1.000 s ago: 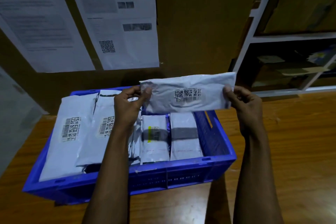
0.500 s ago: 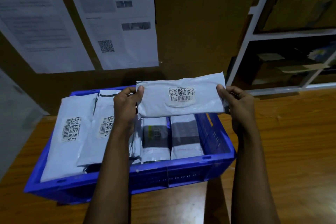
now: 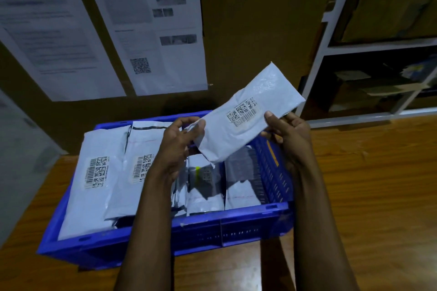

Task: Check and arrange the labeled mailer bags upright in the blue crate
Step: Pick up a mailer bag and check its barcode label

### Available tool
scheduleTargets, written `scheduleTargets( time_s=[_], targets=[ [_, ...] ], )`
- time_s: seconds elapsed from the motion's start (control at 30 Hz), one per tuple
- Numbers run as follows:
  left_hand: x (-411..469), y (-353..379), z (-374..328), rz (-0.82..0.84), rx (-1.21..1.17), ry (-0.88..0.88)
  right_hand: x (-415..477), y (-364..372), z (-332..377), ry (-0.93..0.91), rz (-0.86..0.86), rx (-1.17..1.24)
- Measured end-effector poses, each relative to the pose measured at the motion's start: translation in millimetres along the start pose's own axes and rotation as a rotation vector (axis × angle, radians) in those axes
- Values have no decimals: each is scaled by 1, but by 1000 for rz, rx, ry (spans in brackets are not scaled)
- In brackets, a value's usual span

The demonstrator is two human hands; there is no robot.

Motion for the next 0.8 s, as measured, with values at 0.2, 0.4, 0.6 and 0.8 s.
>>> scheduleTargets(
  time_s=[0.2,0.4,0.6,0.8],
  targets=[
    [-2,15,-2,103,268,-32,3,-3,0,5,13,-91],
    [-3,32,1,211,309,9,2,8,-6,46,66,-183],
    [0,23,0,108,233,35,1,17,-10,98,128,-297],
    [3,-1,-4,-133,138,101,20,28,4,139,74,-457]
  ],
)
Point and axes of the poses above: each hand's wrist, its own x-axis towards the middle knuckle, its own y-axis out of the palm, z = x × y, the point moved 5 cm from there along x, towards the middle knuckle, and after that the axes turned 10 degrees about z, right-handed, at the moved point
